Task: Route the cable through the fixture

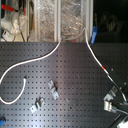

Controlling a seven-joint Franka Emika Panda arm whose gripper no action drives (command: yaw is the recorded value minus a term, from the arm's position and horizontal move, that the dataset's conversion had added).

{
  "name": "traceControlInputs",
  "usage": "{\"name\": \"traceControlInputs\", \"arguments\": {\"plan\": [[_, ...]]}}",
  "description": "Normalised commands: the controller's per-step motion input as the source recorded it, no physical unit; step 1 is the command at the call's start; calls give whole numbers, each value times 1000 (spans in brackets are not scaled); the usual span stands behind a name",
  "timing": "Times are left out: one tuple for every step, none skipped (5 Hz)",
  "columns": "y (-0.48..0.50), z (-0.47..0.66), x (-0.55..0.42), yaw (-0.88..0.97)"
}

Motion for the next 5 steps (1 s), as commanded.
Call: {"name": "traceControlInputs", "arguments": {"plan": [[7,0,-5,-31],[-18,16,34,0],[74,230,-64,0],[107,312,-93,0],[9,0,11,0]]}}
